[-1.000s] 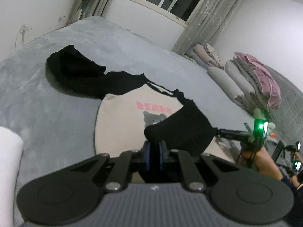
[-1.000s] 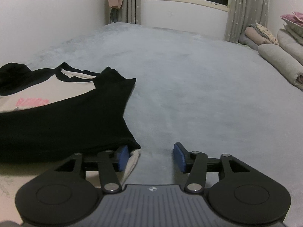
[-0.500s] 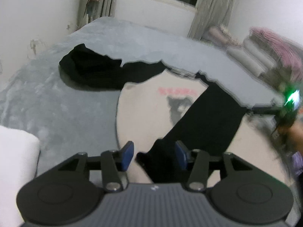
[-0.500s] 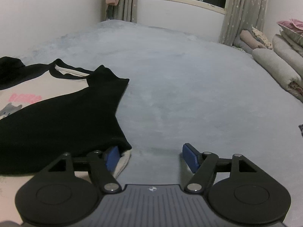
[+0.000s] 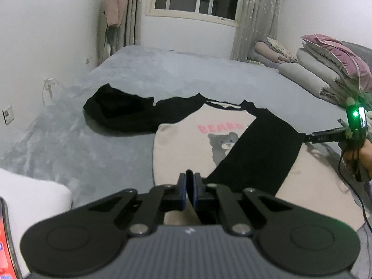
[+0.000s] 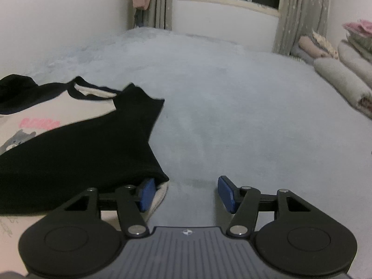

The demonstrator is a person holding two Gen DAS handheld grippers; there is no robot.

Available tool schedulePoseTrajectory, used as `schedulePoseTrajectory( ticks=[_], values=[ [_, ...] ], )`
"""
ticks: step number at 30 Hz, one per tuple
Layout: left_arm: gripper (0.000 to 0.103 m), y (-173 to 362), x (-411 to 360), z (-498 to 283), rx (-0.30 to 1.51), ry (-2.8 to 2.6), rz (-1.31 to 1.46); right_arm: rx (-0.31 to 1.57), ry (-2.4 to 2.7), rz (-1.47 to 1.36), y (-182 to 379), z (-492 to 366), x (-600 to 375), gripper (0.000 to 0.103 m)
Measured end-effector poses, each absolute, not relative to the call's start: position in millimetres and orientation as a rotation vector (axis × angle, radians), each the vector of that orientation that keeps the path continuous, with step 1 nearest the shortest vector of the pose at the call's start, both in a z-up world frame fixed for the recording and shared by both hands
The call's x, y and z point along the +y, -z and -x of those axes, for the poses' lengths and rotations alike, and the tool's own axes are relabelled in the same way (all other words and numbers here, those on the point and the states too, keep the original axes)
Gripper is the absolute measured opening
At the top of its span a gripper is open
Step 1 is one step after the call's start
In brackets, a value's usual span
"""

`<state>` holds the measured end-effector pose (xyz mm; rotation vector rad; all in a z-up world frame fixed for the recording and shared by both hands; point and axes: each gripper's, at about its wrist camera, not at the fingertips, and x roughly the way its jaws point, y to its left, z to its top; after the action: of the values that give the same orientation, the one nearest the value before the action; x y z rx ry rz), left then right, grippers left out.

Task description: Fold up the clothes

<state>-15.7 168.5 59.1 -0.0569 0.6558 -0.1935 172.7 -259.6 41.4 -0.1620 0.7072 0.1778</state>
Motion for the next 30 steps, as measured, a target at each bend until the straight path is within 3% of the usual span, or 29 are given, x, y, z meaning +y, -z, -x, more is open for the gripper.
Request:
schedulePoseTrajectory(
  ticks=[6,15,18,21,22,23,30],
  values=[
    [0.005,-54,171,13,0.684,0.168,0.051,0.720,-0.184,0.087,-57,-167,-277,0.069],
    [0.010,-52,174,13,0.693,0.167,0.064,0.642,-0.245,-0.155,-77,-158,-306,0.068],
    [0.010,-50,171,12,0.703,0.176,0.058,0.653,-0.334,-0.217,-65,-166,-295,0.051],
    [0.010,-47,172,10,0.717,0.170,0.061,0.723,-0.363,-0.205,-50,-177,-278,0.042],
    [0.010,-46,172,10,0.721,0.166,0.061,0.740,-0.362,-0.193,-48,-178,-276,0.024],
    [0.011,-46,173,9,0.722,0.165,0.062,0.739,-0.353,-0.183,-48,-177,-277,0.014],
    [0.011,-42,172,6,0.733,0.155,0.047,0.721,-0.296,-0.102,-58,-167,-276,0.011]
  ],
)
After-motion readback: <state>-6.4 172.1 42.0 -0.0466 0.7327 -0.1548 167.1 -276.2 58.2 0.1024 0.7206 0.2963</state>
